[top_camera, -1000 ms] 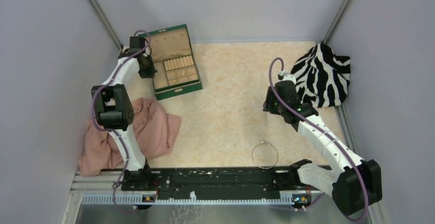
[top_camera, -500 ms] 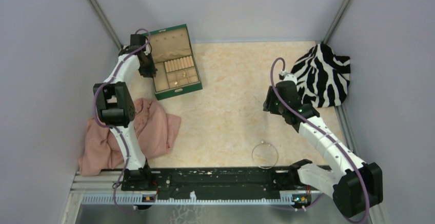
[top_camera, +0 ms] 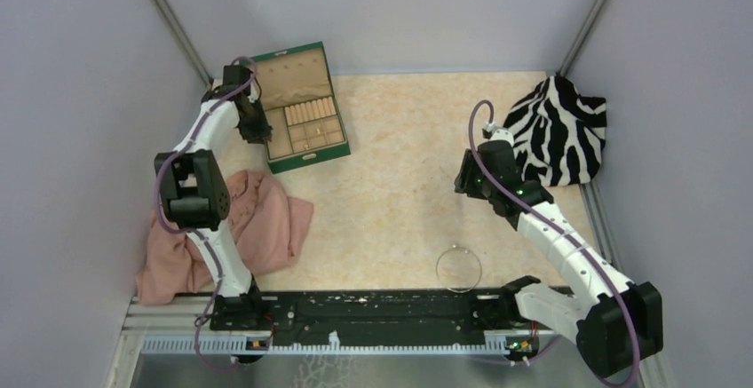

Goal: Organize the mixed jewelry

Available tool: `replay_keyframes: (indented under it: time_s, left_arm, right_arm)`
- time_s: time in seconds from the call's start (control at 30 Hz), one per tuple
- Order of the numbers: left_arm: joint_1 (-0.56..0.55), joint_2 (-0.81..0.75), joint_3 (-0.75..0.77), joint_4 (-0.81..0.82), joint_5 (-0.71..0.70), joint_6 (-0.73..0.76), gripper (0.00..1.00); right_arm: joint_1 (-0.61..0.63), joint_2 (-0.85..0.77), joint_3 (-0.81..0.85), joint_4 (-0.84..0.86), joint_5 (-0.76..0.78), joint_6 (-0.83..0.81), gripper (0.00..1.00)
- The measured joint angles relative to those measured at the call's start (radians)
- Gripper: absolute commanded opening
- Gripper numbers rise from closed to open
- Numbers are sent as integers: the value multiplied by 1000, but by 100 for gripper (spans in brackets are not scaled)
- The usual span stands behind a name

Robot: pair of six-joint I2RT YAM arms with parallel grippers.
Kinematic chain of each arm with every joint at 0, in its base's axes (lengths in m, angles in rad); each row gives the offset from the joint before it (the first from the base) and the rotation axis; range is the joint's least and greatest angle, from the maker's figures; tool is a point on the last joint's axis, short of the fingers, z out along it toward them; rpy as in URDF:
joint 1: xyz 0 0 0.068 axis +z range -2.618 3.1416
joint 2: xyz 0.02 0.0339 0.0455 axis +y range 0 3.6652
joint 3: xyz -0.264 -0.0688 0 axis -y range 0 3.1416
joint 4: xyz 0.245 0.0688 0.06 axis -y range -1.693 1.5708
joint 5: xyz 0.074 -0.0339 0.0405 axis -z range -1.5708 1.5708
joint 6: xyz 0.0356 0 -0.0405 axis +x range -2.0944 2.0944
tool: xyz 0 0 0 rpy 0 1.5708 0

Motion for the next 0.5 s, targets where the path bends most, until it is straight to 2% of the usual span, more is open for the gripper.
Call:
replay_keyframes:
  time_s: [0.33, 0.5]
  left_arm:
    - [-20, -121, -129, 72, 1, -5, 28]
    - [-79, -125, -149, 144, -4, -23, 36]
  right_arm:
    - [0, 0, -2, 8, -26, 3, 46]
    - [0, 0, -2, 10, -37, 3, 46]
